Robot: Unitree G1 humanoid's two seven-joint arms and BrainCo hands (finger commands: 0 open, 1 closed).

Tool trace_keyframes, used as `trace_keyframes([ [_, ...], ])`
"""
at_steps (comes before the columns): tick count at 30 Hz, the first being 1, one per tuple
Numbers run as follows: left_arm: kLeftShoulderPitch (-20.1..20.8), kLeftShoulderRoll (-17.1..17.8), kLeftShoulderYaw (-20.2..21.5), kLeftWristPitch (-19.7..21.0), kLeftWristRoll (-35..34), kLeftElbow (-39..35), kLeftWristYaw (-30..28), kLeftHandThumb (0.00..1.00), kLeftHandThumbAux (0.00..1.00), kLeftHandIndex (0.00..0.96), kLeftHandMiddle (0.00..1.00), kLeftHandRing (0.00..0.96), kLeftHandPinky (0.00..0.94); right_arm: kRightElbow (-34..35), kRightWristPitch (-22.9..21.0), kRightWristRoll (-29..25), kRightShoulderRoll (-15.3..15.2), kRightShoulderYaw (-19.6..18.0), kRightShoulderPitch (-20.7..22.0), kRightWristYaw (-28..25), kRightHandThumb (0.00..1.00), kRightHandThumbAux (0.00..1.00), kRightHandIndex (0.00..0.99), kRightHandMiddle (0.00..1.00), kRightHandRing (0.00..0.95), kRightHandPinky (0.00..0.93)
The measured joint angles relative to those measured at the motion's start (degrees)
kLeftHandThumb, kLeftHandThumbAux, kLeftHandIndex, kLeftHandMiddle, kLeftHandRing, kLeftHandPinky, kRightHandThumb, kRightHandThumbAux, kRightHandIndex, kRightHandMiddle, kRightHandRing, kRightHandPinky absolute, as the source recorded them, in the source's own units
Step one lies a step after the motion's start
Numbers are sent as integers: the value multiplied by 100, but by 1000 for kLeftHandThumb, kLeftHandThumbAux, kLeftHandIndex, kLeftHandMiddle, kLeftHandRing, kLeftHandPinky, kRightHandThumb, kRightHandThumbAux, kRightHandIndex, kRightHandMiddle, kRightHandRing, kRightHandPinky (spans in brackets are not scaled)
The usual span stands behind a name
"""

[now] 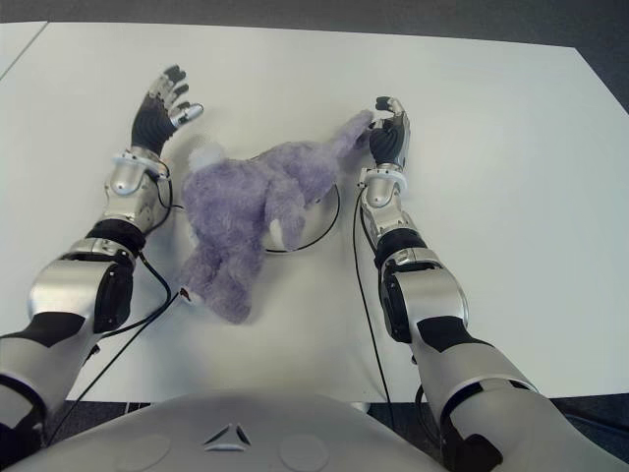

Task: Put the doll into the plate.

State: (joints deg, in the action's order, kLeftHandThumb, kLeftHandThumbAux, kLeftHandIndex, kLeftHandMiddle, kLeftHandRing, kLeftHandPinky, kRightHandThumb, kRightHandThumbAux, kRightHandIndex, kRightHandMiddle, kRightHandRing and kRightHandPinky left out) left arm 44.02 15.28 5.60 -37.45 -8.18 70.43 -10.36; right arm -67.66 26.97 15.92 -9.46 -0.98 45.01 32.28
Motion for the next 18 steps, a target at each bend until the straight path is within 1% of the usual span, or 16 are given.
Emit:
trace_keyframes([
  [5, -13, -54, 38, -131, 30, -1, 112, 0, 639, 0, 0, 0, 0, 0, 2, -46, -4, -42, -1, -55, 1000, 701, 251, 296, 460, 409],
  [8, -16, -88, 53, -204, 30, -4, 145, 0, 629, 0, 0, 0, 0, 0, 2, -54, -12, -55, -3, -85, 1000, 708, 250, 294, 479, 366],
  [12, -23, -127, 77, -277, 30, -8, 170, 0, 614, 0, 0, 0, 0, 0, 3, -61, -16, -63, -8, -120, 1000, 702, 250, 294, 464, 400],
  [18, -35, -152, 106, -367, 30, -14, 193, 0, 586, 0, 0, 0, 0, 0, 10, -71, -18, -80, -10, -158, 1000, 701, 253, 290, 461, 408],
])
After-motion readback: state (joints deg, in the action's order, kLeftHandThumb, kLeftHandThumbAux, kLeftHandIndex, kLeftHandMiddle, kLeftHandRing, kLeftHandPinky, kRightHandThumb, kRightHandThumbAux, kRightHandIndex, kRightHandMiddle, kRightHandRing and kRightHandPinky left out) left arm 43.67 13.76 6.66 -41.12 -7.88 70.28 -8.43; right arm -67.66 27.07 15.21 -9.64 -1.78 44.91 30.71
